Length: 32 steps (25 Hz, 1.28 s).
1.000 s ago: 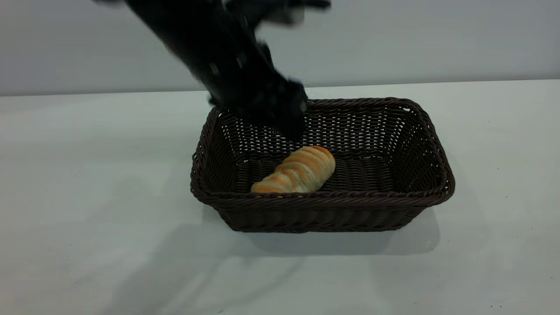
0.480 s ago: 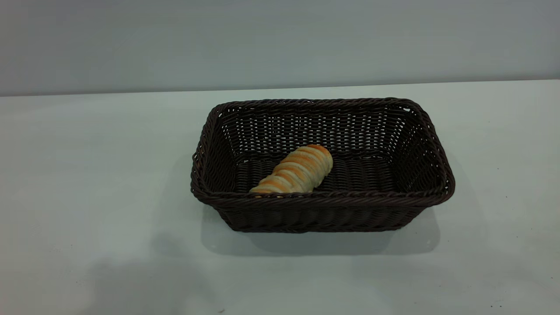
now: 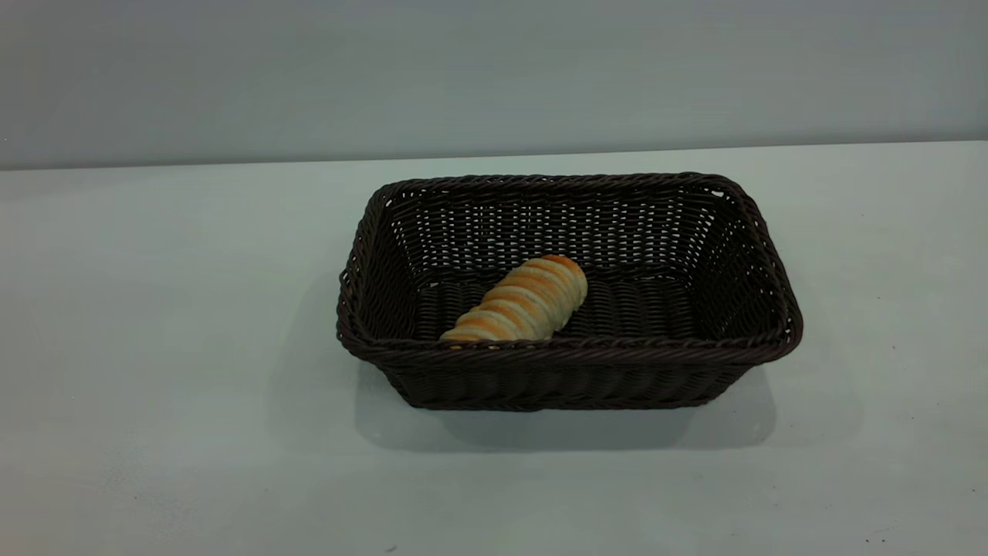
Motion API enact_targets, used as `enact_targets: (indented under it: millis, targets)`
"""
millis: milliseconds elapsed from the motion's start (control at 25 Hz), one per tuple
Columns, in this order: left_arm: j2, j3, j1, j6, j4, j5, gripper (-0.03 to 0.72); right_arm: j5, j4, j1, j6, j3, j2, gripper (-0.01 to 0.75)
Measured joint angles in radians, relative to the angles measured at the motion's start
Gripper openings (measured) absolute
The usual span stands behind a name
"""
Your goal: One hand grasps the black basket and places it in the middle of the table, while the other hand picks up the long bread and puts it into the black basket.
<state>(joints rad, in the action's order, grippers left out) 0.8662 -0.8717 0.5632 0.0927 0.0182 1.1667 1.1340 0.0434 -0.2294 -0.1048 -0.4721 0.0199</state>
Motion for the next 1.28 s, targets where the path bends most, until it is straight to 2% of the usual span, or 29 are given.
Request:
enact_targets:
  millis: [200,360,840,1120,1200,1280]
  targets:
    - [-0.191,0.256,0.000,-0.055,0.004,-0.007,0.579,0.000,0.000,0.000,0.000,0.000,0.000,0.471]
    - [-0.342,0.371,0.000,-0.059,0.003,-0.036,0.579,0.000,0.000,0.000,0.000,0.000,0.000,0.471]
    - [-0.667,0.386,0.000,-0.061,0.003,-0.052,0.579,0.000,0.001,0.007,0.000,0.000,0.000,0.471]
    - [-0.768,0.386,-0.002,-0.061,0.003,-0.047,0.579,0.001,0.015,0.142,0.000,0.000,0.000,0.471]
    - [-0.777,0.386,-0.041,-0.061,0.003,-0.043,0.579,0.001,0.015,0.155,0.000,0.000,0.000,0.471]
    - [-0.780,0.386,-0.144,-0.061,0.003,-0.043,0.579,0.001,0.016,0.157,0.000,0.000,0.000,0.471]
